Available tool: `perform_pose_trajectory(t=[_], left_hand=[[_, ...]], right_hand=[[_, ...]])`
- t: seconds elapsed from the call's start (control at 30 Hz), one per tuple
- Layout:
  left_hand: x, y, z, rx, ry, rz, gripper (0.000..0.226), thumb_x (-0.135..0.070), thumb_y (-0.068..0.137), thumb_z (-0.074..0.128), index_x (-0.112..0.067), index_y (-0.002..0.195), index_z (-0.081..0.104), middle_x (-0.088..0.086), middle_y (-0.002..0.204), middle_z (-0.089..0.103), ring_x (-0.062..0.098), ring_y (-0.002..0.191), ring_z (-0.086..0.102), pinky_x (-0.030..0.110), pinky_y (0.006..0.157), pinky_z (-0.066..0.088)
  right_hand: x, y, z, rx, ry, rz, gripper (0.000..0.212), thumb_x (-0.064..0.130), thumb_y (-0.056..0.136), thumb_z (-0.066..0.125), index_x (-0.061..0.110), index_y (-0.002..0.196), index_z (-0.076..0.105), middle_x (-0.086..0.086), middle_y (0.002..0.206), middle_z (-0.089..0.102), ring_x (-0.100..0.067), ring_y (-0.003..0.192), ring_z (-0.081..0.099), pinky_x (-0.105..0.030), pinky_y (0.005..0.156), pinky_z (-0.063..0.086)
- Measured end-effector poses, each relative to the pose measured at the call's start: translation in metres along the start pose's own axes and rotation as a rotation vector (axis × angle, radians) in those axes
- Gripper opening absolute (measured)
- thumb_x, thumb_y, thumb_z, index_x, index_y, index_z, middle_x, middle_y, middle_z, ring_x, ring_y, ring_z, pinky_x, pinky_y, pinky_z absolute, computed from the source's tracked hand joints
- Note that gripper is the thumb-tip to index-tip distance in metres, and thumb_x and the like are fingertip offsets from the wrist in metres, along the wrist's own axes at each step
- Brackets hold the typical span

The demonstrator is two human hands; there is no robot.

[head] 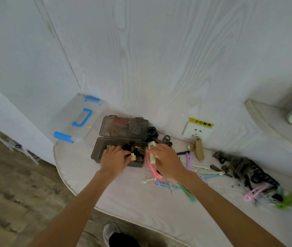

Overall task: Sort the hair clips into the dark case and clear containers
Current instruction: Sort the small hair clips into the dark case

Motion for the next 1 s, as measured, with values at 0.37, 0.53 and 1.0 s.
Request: perform_pose_trajectory(t=[0.37,0.53,1.0], left_hand=[[-0.145,0.041,-0.041,0.035,-0.296,0.241,0.021,-0.036,0.088,0.053,-0.034,0.105,0.065,-0.010,0.104,0.068,0.014,0.097,0.063,0.031,0.082,0.052],[-0.259,0.046,0.003,0.307,-0.232,0.515,0.030,-0.028,0.093,0.044,-0.028,0.120,0.057,-0.002,0.126,0.057,0.020,0.116,0.053,0.034,0.093,0.044],[-0.313,0.072,0.059,0.258,-0.027,0.535,0.054,-0.024,0.092,0.049,-0.021,0.141,0.028,0.006,0.132,0.050,0.025,0.118,0.050,0.037,0.092,0.043]], right_hand=[[-0.118,-0.092,-0.054,-0.195,0.133,0.397,0.034,0.001,0.089,0.046,0.017,0.114,0.064,-0.001,0.118,0.062,-0.019,0.114,0.051,-0.018,0.090,0.034],[-0.180,-0.151,-0.069,-0.292,-0.086,0.537,0.040,0.000,0.078,0.058,0.008,0.117,0.062,-0.010,0.117,0.064,-0.030,0.113,0.058,-0.038,0.095,0.046],[-0.216,-0.171,-0.107,-0.148,-0.418,0.696,0.016,0.022,0.060,0.079,0.017,0.058,0.064,-0.001,0.058,0.062,-0.021,0.060,0.061,-0.027,0.060,0.048]])
Point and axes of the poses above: each hand's wrist, its own y-axis towards the middle knuckle, its own z-axis out of the palm, x = y × z, the point moved 5 cm from there along y, towards the middle knuckle
